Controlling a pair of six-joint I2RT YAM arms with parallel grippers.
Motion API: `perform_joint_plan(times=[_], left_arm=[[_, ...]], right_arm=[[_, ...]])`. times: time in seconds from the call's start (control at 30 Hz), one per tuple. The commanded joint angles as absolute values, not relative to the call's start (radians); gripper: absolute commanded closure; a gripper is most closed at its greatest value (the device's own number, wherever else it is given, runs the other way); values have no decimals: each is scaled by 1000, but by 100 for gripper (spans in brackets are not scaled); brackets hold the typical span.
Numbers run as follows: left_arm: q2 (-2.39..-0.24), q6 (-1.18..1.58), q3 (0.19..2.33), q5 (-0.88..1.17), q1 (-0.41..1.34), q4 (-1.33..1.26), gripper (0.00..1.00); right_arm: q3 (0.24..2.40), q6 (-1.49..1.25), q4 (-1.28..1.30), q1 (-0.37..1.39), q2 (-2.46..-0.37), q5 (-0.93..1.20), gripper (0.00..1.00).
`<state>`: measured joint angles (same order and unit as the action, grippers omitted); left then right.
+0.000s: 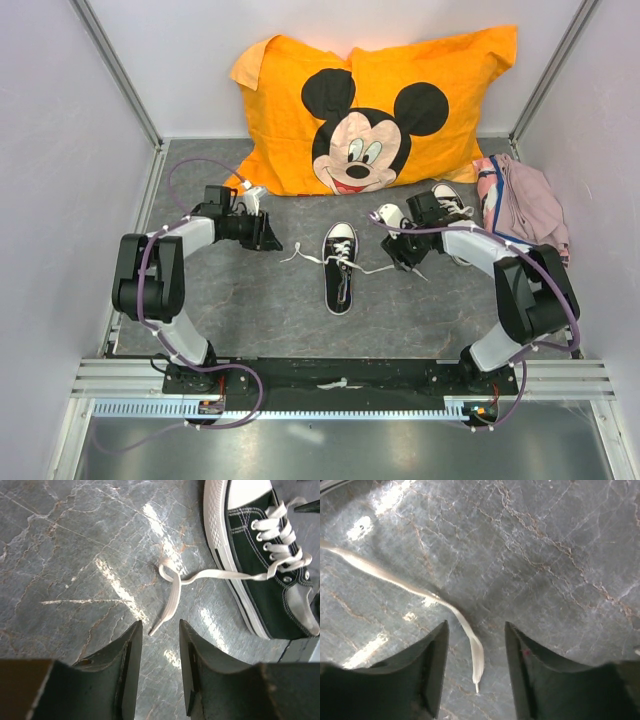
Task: Tie the shoes
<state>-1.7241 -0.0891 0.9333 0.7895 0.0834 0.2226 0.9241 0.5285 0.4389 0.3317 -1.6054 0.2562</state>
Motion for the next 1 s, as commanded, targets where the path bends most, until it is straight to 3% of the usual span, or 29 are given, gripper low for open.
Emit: perform_joint_plan(times=[0.0, 0.07, 0.17, 0.47, 0.57, 0.67, 0.77, 0.83, 0.97], left_arm=[[-1634, -369, 933, 784, 118, 268, 57], [-1620, -434, 931, 729, 158, 281, 55], [-1634, -506, 940, 655, 216, 290, 55], [-1697, -614, 971, 457, 396, 291, 54], [-1726, -627, 977, 382, 425, 295, 58], [-1727, -630, 974, 333, 426, 314, 65], [-1706, -663, 965, 305, 417, 363, 88], [-1666, -672, 957, 319, 390, 394, 96], [-1595, -686, 942, 359, 327, 451, 99]], right_arm=[[910, 574, 469, 328, -1502, 270, 34], [891, 600, 474, 328, -1468, 282, 24], [864, 620, 474, 330, -1456, 264, 19], [835, 641, 448, 328, -1489, 206, 18], [828, 638, 426, 330, -1514, 180, 19], [821, 640, 408, 330, -1534, 146, 21], [815, 646, 399, 328, -1551, 120, 25], [810, 653, 396, 330, -1558, 100, 30], [789, 661, 394, 318, -1557, 83, 46]])
